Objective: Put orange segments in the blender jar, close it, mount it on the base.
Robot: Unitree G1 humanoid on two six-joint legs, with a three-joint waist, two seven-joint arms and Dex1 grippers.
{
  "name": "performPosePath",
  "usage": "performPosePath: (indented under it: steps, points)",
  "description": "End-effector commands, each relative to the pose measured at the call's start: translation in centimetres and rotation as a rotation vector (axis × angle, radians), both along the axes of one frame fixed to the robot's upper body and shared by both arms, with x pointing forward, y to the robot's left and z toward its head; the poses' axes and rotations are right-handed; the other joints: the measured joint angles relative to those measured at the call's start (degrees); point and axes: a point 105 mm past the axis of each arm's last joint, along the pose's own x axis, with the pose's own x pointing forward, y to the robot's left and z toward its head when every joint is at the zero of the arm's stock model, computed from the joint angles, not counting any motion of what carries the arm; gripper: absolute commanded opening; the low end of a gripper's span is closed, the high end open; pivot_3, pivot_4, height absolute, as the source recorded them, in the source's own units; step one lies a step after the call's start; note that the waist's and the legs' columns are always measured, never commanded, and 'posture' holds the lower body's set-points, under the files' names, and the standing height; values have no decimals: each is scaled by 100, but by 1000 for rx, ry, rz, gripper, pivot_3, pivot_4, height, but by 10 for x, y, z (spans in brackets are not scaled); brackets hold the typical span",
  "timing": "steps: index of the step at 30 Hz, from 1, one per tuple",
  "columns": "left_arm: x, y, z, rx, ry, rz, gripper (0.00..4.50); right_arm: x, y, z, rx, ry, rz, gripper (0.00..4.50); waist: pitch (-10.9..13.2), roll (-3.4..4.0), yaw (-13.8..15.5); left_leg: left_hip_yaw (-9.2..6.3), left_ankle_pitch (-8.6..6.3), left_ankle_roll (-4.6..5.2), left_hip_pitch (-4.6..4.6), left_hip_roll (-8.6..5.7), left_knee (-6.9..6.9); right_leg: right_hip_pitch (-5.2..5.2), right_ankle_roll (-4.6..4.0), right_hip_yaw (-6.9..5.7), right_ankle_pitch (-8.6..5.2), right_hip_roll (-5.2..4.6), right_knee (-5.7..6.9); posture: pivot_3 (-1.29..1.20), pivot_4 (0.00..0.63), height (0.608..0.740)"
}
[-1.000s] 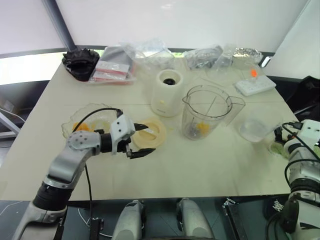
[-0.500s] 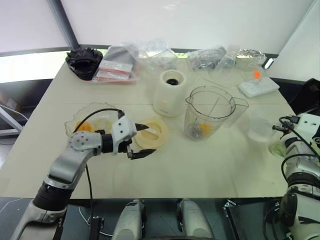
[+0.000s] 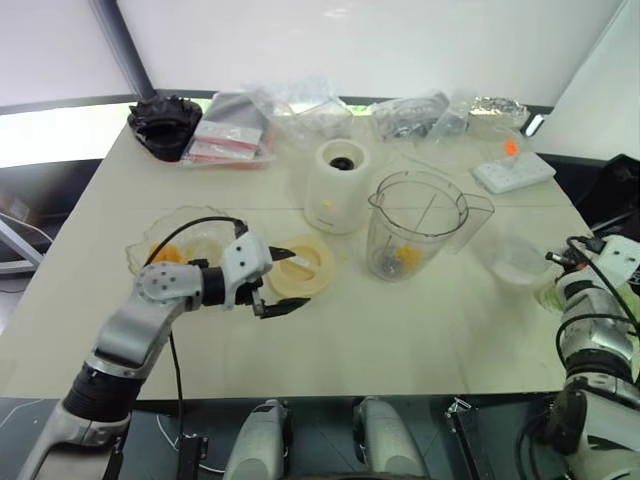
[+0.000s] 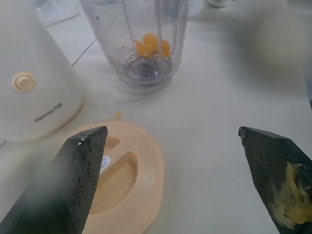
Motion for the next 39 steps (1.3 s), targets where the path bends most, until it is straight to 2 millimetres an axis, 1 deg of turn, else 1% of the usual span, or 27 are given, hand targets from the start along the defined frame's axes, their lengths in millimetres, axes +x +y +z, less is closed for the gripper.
performPosePath:
  steps: [1, 5, 7, 11, 16, 18, 27, 31, 34, 37, 39]
  points:
    - [0, -2, 6, -21, -24, -4, 4500, 1, 1, 16, 54, -96, -18, 71, 1, 3, -20, 0, 0, 0, 0, 3, 0, -2, 0, 0, 0, 0, 1, 0, 150, 740]
    - [2, -3, 8, -51, -23, 6, 4500, 4, 9, 26, 73, -148, 6, 71, 4, 7, -60, 0, 0, 0, 0, 5, -4, -6, 0, 0, 0, 1, 2, 0, 150, 740]
    - [3, -3, 11, -79, -32, 14, 4500, 5, 13, 35, 68, -177, 18, 71, 8, 15, -92, 0, 0, 0, -2, 5, -6, -9, 0, 0, 0, 1, 2, 0, 150, 740]
    - [11, -5, 26, -242, -25, 69, 4500, 4, 15, 49, 82, -222, 16, 71, 24, 42, -114, -1, 0, 0, -4, 5, -10, -13, 2, 1, 1, 0, 3, 0, 150, 740]
    - [13, -4, 30, -308, -20, 89, 4500, 2, 17, 68, 84, -262, 20, 71, 25, 44, -116, 3, 0, 0, -3, -2, -13, -16, 3, 1, 1, 5, 9, 0, 150, 740]
    - [13, -3, 31, -335, -22, 96, 4500, 2, 17, 80, 79, -287, 24, 71, 26, 44, -115, 3, 0, 0, -3, -2, -12, -16, 3, 1, 1, 5, 10, 0, 150, 740]
    - [11, -9, 23, -333, -12, 85, 4500, -5, 20, 145, -12, -376, 76, 71, 29, 49, -111, 4, 0, 0, -6, -1, -13, -19, 3, 2, 0, 1, 7, 0, 150, 740]
    - [13, -10, 20, -336, -13, 88, 4500, -8, 35, 178, -163, -384, 161, 71, 29, 50, -104, 4, 0, 0, -6, -1, -13, -20, 2, 1, -1, 2, 8, 0, 150, 740]
    - [14, -11, 17, -332, -13, 82, 4500, -9, 48, 200, -208, -408, 219, 71, 29, 50, -114, 5, 0, 0, -7, -1, -14, -22, 2, 1, -1, 2, 7, 0, 150, 740]
    - [15, -13, 17, -338, -15, 80, 4500, -8, 60, 215, -256, -417, 277, 71, 29, 50, -113, 5, 0, 0, -8, 1, -14, -23, 2, 2, -1, 1, 6, 0, 150, 740]
    - [17, -14, 20, -373, -17, 93, 4500, -8, 70, 226, -327, -421, 308, 71, 29, 51, -103, 4, 0, 0, -8, 2, -14, -23, 2, 1, 0, 2, 7, 0, 150, 740]
